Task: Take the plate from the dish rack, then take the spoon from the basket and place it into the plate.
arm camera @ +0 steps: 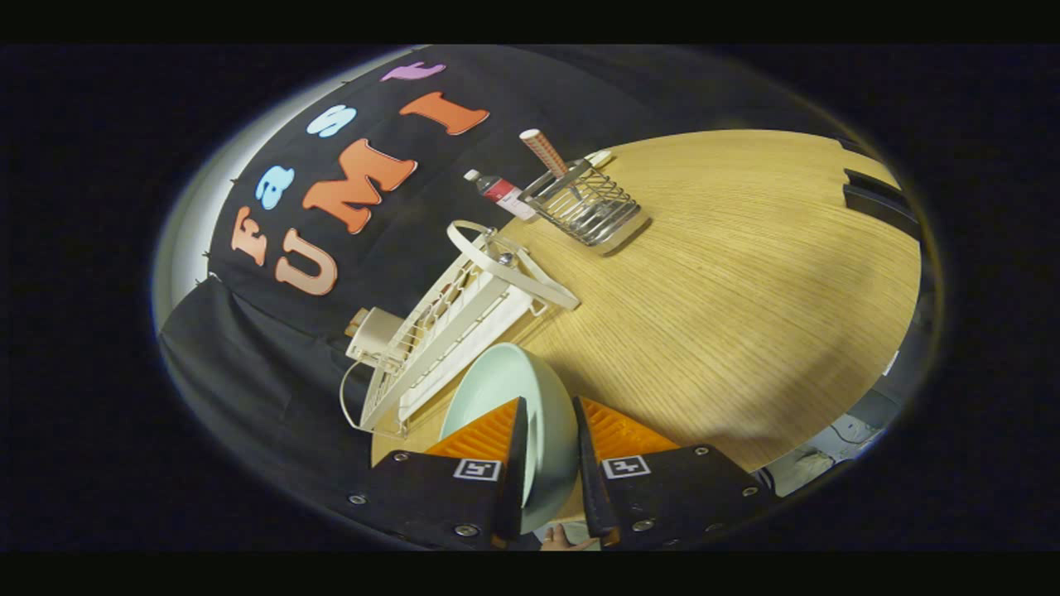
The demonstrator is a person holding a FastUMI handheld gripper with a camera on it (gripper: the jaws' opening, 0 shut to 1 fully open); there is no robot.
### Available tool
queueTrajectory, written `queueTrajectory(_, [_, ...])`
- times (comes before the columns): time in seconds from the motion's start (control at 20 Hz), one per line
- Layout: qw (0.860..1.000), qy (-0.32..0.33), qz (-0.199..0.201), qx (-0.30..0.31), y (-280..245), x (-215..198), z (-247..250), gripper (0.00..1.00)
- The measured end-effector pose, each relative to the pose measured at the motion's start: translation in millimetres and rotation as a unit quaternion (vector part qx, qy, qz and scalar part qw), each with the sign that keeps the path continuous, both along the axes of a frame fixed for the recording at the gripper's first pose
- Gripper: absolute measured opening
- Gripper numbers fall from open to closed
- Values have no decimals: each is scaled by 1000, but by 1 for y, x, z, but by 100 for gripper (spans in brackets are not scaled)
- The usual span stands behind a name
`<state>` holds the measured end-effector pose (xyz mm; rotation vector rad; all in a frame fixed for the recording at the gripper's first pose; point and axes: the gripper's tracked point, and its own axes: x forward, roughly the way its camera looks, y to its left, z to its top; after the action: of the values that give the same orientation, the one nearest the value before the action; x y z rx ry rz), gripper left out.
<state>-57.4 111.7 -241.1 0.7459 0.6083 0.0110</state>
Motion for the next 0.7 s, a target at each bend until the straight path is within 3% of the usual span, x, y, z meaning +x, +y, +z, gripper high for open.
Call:
queueTrajectory(0.35, [999,-22,-13,-48,-30,0,15,50])
queueTrajectory(0.55, [991,-41,-43,-120,-68,3,28,78])
queueTrajectory(0.65, [983,-49,-59,-168,-91,3,34,96])
queueTrajectory(0.7, [979,-56,-61,-188,-99,2,39,98])
